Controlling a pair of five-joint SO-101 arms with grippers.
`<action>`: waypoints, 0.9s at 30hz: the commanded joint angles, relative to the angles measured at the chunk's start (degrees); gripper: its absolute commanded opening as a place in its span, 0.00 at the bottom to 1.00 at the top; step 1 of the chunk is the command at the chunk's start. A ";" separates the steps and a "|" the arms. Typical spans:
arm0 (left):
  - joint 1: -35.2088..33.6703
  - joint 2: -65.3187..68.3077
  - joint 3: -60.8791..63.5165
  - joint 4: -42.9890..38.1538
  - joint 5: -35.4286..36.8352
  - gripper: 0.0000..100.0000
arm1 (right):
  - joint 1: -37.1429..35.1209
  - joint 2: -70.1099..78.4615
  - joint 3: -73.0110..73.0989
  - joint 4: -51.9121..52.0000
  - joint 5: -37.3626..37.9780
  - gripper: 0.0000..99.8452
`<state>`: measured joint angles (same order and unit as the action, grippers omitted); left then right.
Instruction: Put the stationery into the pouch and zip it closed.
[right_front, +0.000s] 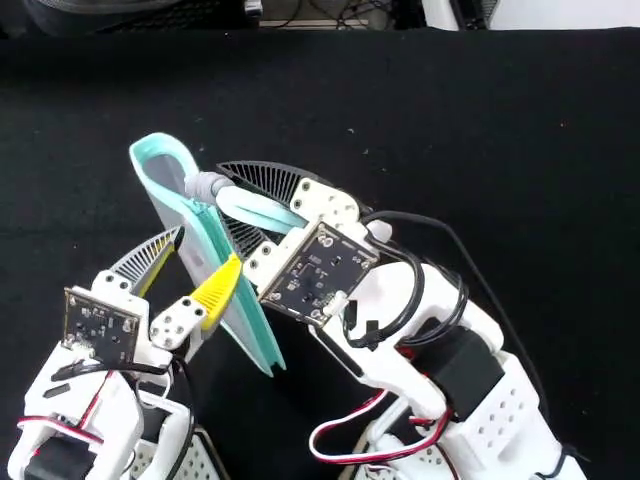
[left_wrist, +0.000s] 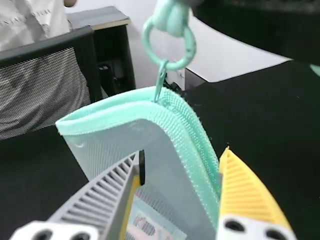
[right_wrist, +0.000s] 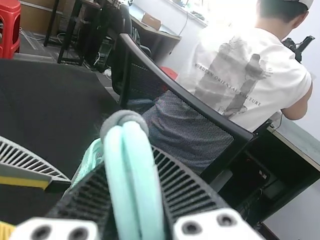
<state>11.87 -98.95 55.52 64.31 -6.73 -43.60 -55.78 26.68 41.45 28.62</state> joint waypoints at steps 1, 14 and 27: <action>-1.19 0.18 -0.04 -0.97 -0.44 0.26 | -0.62 -1.63 -0.66 0.00 -0.18 0.01; -7.60 -0.26 -7.43 4.84 -0.53 0.26 | -0.62 -2.07 -0.92 0.09 -0.18 0.01; 2.07 0.26 -10.33 6.95 -0.53 0.26 | -0.70 -1.71 -0.66 -0.09 -0.44 0.01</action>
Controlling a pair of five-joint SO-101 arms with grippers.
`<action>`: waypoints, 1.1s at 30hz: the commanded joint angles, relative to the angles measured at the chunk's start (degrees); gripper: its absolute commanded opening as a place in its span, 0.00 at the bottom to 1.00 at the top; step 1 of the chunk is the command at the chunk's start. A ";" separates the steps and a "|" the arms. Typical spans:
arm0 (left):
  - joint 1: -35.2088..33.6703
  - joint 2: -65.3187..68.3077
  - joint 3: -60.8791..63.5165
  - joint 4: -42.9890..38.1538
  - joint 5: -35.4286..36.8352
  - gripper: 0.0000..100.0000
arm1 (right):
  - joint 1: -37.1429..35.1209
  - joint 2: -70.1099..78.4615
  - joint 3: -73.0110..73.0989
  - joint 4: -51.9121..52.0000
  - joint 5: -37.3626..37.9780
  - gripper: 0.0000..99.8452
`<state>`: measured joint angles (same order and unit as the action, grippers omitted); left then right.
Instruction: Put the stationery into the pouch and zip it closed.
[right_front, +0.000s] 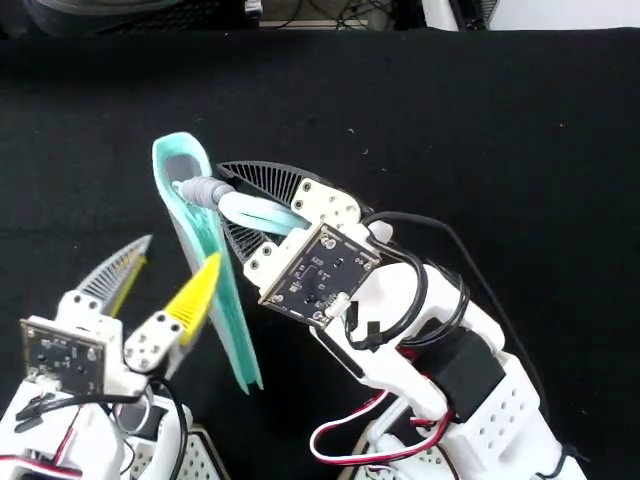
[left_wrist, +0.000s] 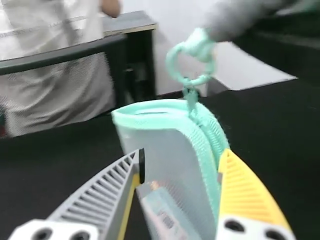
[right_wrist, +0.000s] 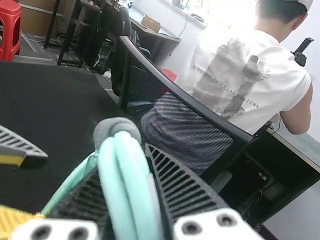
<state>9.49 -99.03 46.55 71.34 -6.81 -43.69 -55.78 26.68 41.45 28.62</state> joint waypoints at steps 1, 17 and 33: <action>5.58 0.44 -0.31 -1.05 -0.44 0.26 | -0.62 -1.71 -0.66 -0.09 -0.44 0.01; 4.26 3.60 4.88 -5.19 -0.53 0.26 | -1.58 -1.80 -0.92 1.41 -0.26 0.01; -1.54 3.52 -11.21 5.27 -0.44 0.26 | -1.49 10.33 -16.66 10.29 4.13 0.01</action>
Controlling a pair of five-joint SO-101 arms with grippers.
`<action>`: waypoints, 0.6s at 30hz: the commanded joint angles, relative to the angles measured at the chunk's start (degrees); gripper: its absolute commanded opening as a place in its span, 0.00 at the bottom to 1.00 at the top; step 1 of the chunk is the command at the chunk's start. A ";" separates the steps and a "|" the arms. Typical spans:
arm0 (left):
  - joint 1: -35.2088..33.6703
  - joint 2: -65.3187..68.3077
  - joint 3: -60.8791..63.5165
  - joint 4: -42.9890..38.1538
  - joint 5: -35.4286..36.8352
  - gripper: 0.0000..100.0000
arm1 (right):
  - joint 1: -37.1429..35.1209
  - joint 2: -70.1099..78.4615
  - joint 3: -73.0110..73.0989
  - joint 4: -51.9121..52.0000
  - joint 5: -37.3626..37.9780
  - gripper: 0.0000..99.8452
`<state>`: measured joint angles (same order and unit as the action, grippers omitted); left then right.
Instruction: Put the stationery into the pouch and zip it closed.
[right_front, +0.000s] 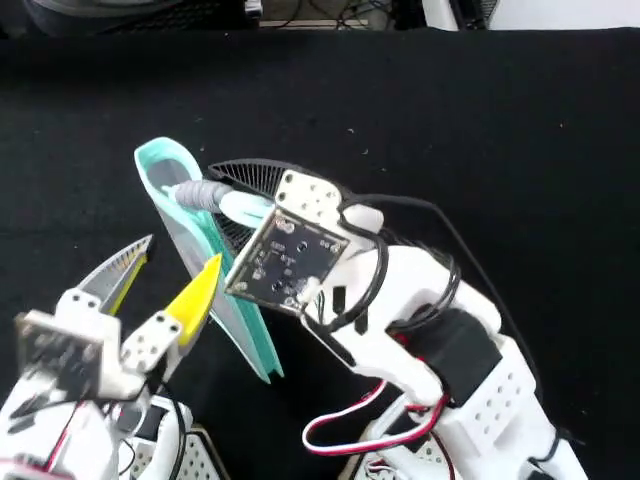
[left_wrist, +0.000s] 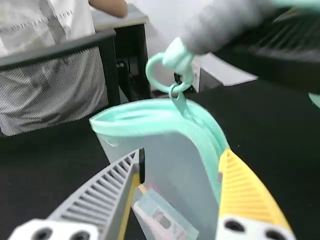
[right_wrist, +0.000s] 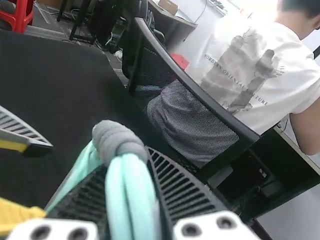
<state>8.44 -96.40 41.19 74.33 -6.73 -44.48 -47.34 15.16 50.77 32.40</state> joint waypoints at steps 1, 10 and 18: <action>-0.48 0.88 -6.81 2.99 -0.53 0.26 | -0.70 2.77 -6.29 1.85 0.35 0.01; 13.32 0.97 -0.22 0.18 -0.53 0.26 | -0.97 6.64 -15.08 11.34 0.44 0.01; 7.34 0.97 7.69 -6.51 -0.53 0.26 | -1.05 6.46 -15.69 13.98 0.44 0.01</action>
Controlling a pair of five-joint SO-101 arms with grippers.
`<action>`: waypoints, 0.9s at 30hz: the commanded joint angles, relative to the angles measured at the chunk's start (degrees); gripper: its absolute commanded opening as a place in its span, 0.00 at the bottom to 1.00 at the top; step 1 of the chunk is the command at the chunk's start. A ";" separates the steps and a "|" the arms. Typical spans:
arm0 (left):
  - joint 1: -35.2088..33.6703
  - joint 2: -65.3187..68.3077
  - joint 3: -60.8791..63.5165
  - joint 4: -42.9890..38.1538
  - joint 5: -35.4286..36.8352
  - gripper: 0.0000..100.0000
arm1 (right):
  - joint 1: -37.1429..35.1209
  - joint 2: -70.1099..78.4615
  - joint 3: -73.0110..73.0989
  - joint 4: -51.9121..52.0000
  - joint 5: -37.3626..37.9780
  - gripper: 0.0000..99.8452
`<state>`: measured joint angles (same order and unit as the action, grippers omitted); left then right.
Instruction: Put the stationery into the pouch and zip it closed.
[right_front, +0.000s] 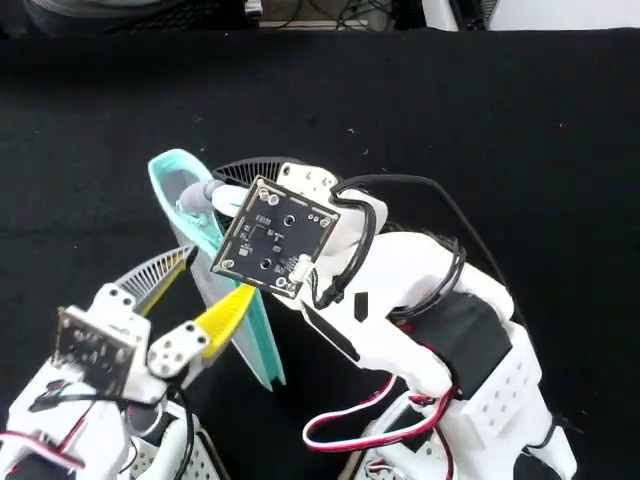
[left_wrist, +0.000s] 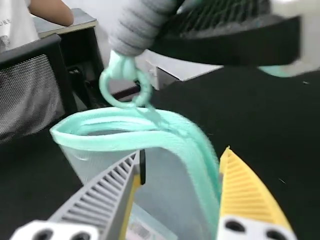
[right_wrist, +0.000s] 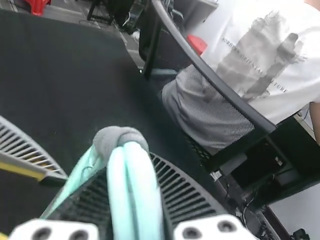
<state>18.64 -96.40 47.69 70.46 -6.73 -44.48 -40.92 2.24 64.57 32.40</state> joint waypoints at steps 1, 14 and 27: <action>-4.18 0.97 1.80 -2.90 -0.53 0.26 | -1.05 0.04 -2.77 0.18 0.44 0.01; -9.80 0.88 -3.21 4.57 -1.14 0.26 | -0.62 -0.04 -1.36 6.95 3.52 0.01; -9.71 0.88 -5.41 7.47 -5.36 0.25 | -0.79 -7.52 11.30 5.45 3.34 0.01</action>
<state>9.49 -96.31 44.97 77.67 -11.74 -44.92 -46.02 11.03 71.34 35.47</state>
